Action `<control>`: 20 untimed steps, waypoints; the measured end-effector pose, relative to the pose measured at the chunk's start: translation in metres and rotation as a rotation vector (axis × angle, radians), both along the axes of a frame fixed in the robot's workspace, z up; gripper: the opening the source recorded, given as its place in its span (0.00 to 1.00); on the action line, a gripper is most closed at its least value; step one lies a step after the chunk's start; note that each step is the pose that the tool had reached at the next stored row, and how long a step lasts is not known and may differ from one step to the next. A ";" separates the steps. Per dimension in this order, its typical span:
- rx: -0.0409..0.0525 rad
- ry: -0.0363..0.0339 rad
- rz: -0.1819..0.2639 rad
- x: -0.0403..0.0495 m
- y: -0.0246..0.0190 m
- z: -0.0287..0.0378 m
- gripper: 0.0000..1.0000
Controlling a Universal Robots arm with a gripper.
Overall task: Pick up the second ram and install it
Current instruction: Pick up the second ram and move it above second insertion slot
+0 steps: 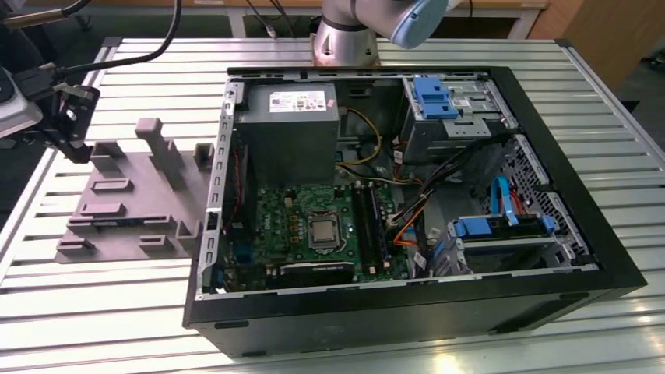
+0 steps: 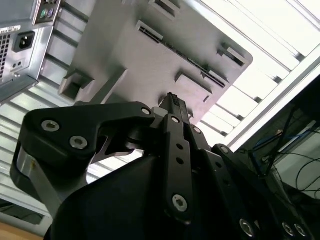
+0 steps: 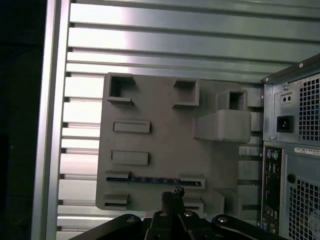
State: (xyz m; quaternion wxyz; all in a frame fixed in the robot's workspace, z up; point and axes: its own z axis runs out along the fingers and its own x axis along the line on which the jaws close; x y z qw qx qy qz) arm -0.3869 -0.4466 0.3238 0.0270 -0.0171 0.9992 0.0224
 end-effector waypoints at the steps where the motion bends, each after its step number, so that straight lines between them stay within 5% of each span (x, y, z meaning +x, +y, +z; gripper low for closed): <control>1: -0.0001 -0.0001 0.018 0.0000 0.0000 -0.0001 0.11; 20: -0.0060 0.0000 0.351 -0.0003 0.0000 -0.0007 0.11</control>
